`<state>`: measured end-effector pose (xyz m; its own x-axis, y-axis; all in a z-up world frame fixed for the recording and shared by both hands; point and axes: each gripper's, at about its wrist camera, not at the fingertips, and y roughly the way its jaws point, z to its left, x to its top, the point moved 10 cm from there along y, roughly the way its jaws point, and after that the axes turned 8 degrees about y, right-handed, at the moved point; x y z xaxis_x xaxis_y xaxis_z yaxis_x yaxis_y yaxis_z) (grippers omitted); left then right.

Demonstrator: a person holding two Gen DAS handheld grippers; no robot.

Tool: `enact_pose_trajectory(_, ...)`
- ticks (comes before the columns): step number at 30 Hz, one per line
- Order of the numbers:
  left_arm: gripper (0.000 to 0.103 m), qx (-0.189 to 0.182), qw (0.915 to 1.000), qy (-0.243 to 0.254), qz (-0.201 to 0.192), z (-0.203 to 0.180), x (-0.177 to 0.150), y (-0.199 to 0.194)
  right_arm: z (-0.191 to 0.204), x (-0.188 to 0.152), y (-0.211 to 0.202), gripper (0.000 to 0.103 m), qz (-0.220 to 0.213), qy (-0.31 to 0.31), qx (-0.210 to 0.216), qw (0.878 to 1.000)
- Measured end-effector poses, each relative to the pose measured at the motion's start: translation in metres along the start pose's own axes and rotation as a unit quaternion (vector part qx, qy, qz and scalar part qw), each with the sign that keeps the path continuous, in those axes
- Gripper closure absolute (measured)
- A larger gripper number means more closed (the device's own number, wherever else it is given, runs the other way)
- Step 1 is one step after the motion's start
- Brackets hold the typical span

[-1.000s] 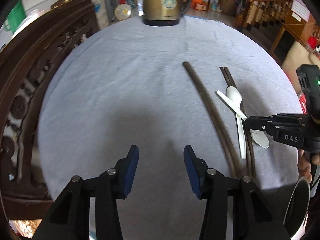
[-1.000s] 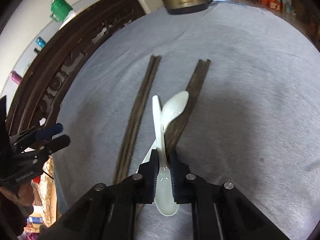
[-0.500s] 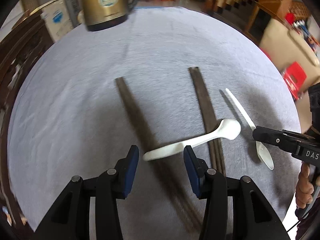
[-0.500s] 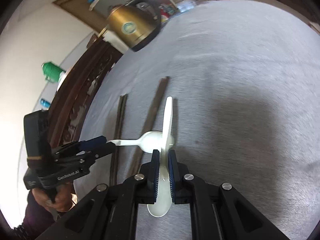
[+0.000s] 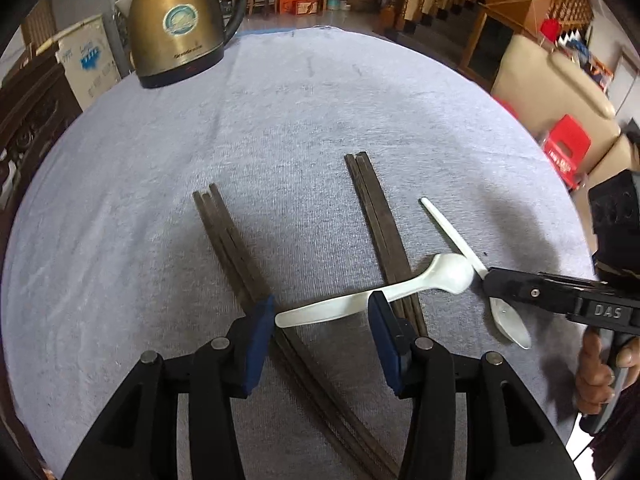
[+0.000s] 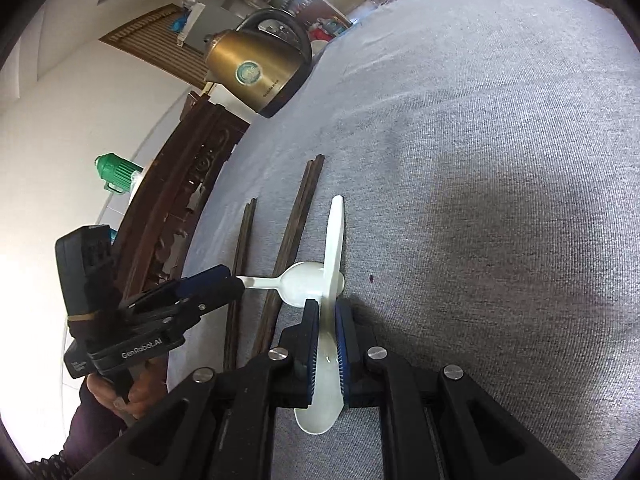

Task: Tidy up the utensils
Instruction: 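Grasp the second white spoon with the left tool while the right tool holds its spoon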

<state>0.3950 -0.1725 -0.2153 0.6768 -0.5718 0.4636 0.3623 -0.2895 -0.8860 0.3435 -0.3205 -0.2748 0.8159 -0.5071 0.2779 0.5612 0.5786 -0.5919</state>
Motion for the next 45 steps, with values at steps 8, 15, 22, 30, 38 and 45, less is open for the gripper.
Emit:
enact_pose_trajectory(8, 0.045, -0.007, 0.9997, -0.02, 0.008, -0.001, 0.011, 0.015, -0.001, -0.003, -0.001, 0.093, -0.004, 0.001, 0.006, 1.0)
enact_pose_trajectory(15, 0.059, 0.0, 0.9972, -0.074, -0.006, 0.014, 0.019, 0.012, -0.001, -0.003, -0.001, 0.093, -0.007, -0.002, 0.007, 1.0)
enact_pose_trajectory(22, 0.045, -0.067, 0.99, -0.122, 0.023, 0.008, 0.009, -0.008, 0.0, -0.003, -0.001, 0.093, -0.01, -0.008, 0.008, 1.0)
enact_pose_trajectory(30, 0.045, -0.152, 0.96, -0.213, 0.1, -0.008, 0.001, 0.02, 0.002, -0.003, 0.0, 0.093, -0.01, -0.011, 0.009, 1.0)
enact_pose_trajectory(38, 0.046, -0.157, 0.9376, -0.299, 0.081, 0.009, 0.013, 0.031, 0.006, -0.004, 0.001, 0.093, -0.009, -0.015, 0.01, 1.0)
enact_pose_trajectory(45, 0.079, -0.146, 0.9401, -0.298, 0.078, 0.025, 0.015, 0.04, 0.007, -0.003, 0.003, 0.093, -0.009, -0.019, 0.01, 1.0)
